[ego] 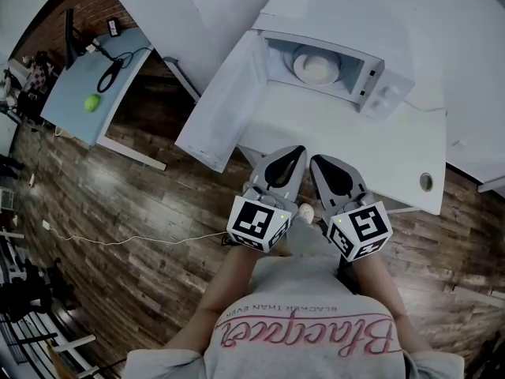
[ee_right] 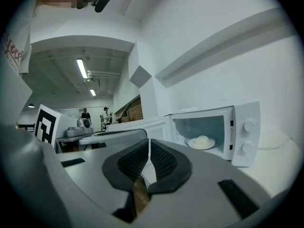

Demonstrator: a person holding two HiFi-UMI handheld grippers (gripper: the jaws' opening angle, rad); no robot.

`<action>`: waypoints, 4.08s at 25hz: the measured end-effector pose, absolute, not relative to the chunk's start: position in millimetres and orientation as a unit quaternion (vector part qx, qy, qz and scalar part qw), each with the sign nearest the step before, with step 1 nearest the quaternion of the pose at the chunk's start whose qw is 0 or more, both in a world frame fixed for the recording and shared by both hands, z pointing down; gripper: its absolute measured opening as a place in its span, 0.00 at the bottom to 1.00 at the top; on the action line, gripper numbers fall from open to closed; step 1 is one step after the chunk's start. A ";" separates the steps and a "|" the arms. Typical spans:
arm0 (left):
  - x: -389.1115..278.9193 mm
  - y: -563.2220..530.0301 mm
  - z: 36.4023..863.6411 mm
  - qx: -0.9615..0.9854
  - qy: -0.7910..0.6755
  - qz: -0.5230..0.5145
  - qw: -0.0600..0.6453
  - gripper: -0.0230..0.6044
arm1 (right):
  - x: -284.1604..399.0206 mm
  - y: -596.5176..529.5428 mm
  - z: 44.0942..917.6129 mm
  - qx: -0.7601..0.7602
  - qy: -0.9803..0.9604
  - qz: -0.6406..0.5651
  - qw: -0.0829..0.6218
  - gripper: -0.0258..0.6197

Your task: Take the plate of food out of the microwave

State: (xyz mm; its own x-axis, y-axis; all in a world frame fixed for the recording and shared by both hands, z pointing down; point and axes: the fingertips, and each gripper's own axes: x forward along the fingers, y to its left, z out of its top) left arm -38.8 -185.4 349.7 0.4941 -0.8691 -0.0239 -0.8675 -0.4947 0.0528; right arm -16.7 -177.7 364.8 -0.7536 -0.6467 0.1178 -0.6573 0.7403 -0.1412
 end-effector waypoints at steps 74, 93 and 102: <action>-70.0 -414.7 424.0 0.871 -0.485 -0.009 0.079 0.04 | -21.8 -460.6 516.9 0.408 -0.722 0.534 -0.165 0.37; -79.1 -431.3 431.1 0.863 -0.497 0.002 0.085 0.05 | -16.7 -486.8 547.6 0.468 -0.609 0.622 -0.152 0.22; -67.8 -434.8 437.4 0.868 -0.488 0.004 0.092 0.04 | -8.8 -489.9 543.4 0.444 -0.587 0.648 -0.192 0.10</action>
State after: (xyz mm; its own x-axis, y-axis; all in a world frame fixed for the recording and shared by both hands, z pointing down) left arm -67.8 -434.8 437.4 0.5230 -0.8468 0.0969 -0.8482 -0.5060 0.1563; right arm -8.8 -489.9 543.4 -0.5312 -0.7711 0.3509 -0.2732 -0.2362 -0.9325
